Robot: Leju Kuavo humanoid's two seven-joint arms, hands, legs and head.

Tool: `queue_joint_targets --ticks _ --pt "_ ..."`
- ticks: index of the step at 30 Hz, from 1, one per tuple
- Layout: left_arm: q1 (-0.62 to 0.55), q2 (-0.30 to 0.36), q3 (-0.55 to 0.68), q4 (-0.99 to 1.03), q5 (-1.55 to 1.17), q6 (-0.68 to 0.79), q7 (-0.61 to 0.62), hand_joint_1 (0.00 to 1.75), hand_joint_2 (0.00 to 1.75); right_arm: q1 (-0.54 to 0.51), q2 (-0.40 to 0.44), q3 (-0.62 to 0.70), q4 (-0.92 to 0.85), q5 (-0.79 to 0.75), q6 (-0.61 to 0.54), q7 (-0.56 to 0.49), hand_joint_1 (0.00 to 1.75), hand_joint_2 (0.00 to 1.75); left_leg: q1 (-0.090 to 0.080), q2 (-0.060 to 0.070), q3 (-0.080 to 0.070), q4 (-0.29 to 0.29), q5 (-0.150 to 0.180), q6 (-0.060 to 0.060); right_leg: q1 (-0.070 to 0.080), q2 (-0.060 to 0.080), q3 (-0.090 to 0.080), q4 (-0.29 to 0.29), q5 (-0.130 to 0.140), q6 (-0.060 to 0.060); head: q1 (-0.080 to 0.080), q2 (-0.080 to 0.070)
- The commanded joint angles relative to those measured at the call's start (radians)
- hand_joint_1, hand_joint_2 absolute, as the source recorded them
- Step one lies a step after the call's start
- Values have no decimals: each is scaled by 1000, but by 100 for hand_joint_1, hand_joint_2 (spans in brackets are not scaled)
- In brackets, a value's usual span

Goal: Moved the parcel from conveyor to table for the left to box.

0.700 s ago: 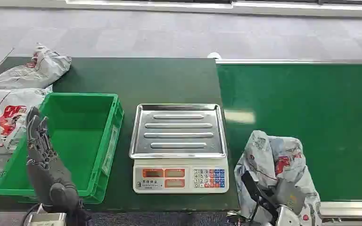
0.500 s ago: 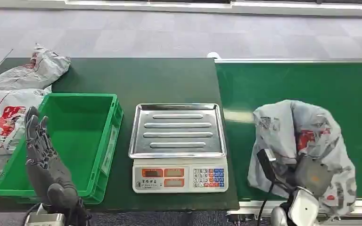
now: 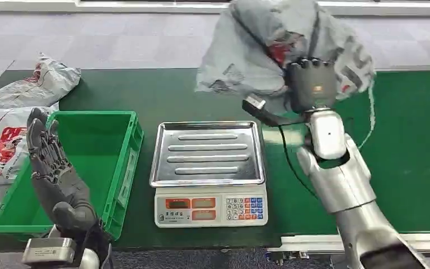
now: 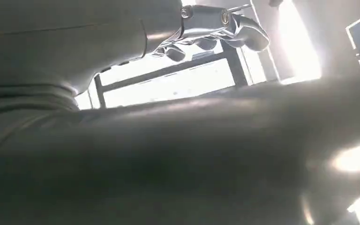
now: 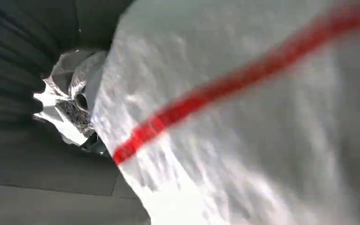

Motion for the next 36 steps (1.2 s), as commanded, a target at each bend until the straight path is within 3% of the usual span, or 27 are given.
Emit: queue_joint_targets --ticks 1,4,12,21,24,28,33,36 --pt "-75 15 18 101 51 41 -32 0 0 -255 351 347 532 -294 1 -177 175 175 0 9 2 -4 3 -3 0 8 -3 1 3 -4 0 0" --pt "-70 9 20 95 50 54 -34 0 0 -235 385 365 520 -373 33 -221 175 175 0 3 -1 -2 4 -5 1 2 -6 5 1 -3 0 0" --pt "-39 3 24 57 25 75 -27 0 0 -208 369 456 492 -483 90 -197 175 175 2 -5 -5 -1 4 -5 3 -6 -7 6 -1 -6 0 0" --pt "33 -7 56 -3 -11 77 -12 0 0 -288 267 535 448 -483 176 -95 175 175 2 -8 -8 1 4 -5 2 -8 -9 7 -1 -7 0 0" --pt "47 -4 67 -22 -11 65 -8 0 0 -392 204 541 410 -464 220 -31 175 175 2 -8 -9 1 4 -5 2 -8 -10 7 -1 -7 0 0" --pt "41 6 70 -18 0 35 -10 0 0 -630 127 508 435 -495 397 1 175 175 1 -9 -13 5 4 -5 1 -10 -14 10 -1 -6 0 0" --pt "35 7 68 -11 2 28 -10 0 0 -635 135 522 455 -486 404 16 175 175 2 -9 -11 2 6 -5 2 -9 -11 6 2 -7 0 0" --pt "6 10 66 9 4 3 -1 0 0 -839 127 558 584 -550 566 53 175 175 1 -9 -12 3 6 -5 1 -10 -13 9 1 -7 0 0"
